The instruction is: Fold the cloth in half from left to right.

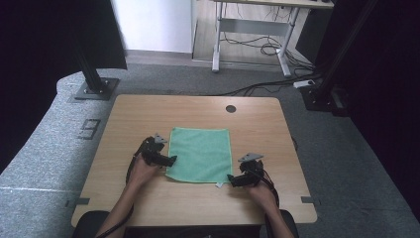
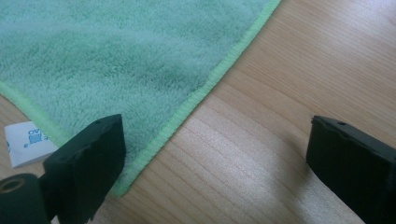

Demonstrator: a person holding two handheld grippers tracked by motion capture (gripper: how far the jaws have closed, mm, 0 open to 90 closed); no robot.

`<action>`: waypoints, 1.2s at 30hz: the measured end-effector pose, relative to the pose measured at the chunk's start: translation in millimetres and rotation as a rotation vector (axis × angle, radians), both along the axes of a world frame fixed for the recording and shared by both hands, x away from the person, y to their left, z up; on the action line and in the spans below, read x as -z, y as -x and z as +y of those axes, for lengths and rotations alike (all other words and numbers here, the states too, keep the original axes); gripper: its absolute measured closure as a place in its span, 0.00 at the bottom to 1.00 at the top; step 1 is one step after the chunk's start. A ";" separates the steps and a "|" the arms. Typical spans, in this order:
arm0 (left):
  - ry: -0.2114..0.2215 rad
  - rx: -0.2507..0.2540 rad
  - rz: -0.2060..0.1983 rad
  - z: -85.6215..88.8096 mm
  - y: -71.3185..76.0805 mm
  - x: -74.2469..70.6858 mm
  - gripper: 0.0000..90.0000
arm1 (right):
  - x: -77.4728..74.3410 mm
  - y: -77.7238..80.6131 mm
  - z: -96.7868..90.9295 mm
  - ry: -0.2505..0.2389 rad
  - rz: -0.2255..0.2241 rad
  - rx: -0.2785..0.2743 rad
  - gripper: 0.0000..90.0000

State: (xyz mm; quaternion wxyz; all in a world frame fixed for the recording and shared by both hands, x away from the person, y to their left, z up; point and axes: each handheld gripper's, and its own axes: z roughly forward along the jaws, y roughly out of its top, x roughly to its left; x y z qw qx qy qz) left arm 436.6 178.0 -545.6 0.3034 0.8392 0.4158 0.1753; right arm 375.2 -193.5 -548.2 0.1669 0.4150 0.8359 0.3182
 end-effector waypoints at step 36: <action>0.028 -0.094 -0.015 15.7 -45.9 -20.1 0.01 | 6.0 -11.3 -44.5 -0.041 -0.011 0.153 0.00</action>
